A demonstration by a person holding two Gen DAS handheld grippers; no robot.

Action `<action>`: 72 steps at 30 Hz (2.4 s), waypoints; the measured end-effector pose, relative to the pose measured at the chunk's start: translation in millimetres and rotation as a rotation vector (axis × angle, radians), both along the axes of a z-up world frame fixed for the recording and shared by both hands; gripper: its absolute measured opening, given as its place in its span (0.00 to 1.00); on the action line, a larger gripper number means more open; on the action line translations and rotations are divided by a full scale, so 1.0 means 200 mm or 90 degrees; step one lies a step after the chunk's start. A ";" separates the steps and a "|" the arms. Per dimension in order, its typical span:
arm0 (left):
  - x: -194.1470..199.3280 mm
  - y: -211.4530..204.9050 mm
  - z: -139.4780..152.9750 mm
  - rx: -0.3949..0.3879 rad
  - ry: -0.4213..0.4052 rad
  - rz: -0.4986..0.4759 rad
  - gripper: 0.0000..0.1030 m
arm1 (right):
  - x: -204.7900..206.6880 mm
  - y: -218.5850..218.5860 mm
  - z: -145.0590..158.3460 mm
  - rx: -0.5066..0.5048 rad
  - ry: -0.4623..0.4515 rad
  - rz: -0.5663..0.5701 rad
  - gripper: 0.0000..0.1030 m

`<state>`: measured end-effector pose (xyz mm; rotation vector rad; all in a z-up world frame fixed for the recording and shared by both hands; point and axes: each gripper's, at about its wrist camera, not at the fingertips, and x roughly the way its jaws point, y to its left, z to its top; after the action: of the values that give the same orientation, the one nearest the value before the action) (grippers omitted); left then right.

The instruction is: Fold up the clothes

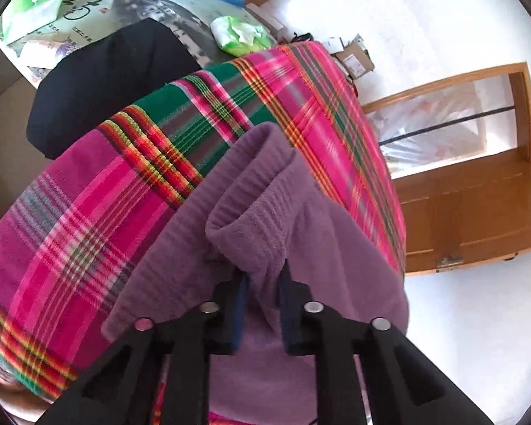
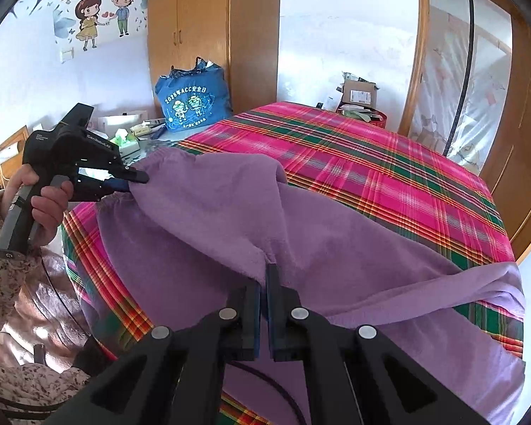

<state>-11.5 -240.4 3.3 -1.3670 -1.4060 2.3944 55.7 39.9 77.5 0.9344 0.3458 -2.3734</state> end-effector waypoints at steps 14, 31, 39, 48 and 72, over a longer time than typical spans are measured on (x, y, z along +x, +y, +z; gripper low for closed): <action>0.24 -0.07 0.04 -0.038 0.007 0.036 0.06 | 0.11 -0.01 -0.01 0.025 -0.018 0.052 0.03; 0.26 -0.07 -0.07 -0.059 -0.034 0.044 0.07 | 0.13 -0.03 -0.18 0.069 -0.079 0.074 0.03; 0.24 -0.07 -0.08 -0.076 -0.045 0.041 0.10 | 0.11 -0.02 -0.23 0.064 -0.123 0.072 0.05; 0.35 -0.03 0.05 -0.143 -0.027 0.047 0.15 | 0.06 0.06 -0.23 -0.012 -0.210 0.042 0.12; 0.28 0.87 0.15 -0.173 0.114 -0.349 0.20 | 0.25 0.69 -0.16 -0.174 -0.198 -0.144 0.19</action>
<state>45.5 -65.5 34.0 -1.3237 -0.5743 2.3000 105.9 176.9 46.4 1.2360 -0.2089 -2.3417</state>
